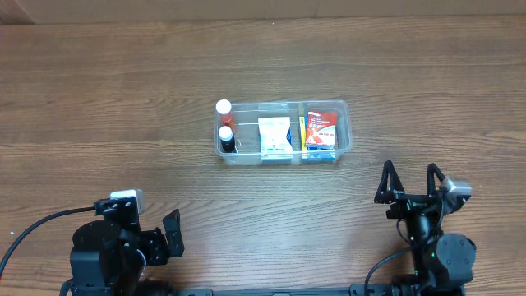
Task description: Pack container
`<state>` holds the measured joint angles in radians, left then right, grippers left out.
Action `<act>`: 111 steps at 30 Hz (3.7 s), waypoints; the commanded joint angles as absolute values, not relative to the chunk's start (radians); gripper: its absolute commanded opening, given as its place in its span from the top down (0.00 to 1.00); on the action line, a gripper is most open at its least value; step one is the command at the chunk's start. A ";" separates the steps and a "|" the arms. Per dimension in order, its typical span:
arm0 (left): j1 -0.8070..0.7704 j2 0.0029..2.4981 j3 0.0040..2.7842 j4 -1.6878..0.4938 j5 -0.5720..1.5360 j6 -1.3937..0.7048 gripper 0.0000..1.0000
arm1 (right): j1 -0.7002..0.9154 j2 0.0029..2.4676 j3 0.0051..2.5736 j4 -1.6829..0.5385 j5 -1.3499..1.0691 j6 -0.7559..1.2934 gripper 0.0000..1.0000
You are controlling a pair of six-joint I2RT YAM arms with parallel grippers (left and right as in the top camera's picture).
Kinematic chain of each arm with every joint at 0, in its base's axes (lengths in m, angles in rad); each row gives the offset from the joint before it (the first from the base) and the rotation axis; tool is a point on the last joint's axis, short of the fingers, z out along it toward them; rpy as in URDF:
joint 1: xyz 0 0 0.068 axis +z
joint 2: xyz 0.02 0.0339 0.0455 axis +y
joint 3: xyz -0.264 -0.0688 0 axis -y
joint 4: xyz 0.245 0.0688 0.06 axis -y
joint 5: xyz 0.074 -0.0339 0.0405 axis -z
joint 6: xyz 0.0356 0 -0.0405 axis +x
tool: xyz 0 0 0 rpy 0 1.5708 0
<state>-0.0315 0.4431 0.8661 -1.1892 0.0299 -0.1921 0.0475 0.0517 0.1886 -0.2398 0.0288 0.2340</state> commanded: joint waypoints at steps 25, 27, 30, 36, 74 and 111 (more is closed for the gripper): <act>-0.035 0.437 0.861 -1.188 0.023 -0.210 0.00 | 0.064 0.003 0.040 -0.152 -0.025 0.097 0.00; -0.035 0.437 0.861 -1.188 0.023 -0.210 0.00 | 0.064 0.003 0.040 -0.152 -0.025 0.097 0.00; -0.035 0.437 0.861 -1.188 0.023 -0.210 0.00 | 0.064 0.003 0.040 -0.152 -0.025 0.097 0.00; -0.035 0.437 0.861 -1.188 0.023 -0.210 0.00 | 0.064 0.003 0.040 -0.152 -0.025 0.097 0.00; -0.032 0.003 0.120 -0.111 -0.033 0.094 0.00 | 0.064 0.003 0.040 -0.152 -0.025 0.097 0.00; -0.026 0.003 0.005 -0.075 -0.026 0.101 0.00 | 0.064 0.003 0.040 -0.152 -0.025 0.097 0.00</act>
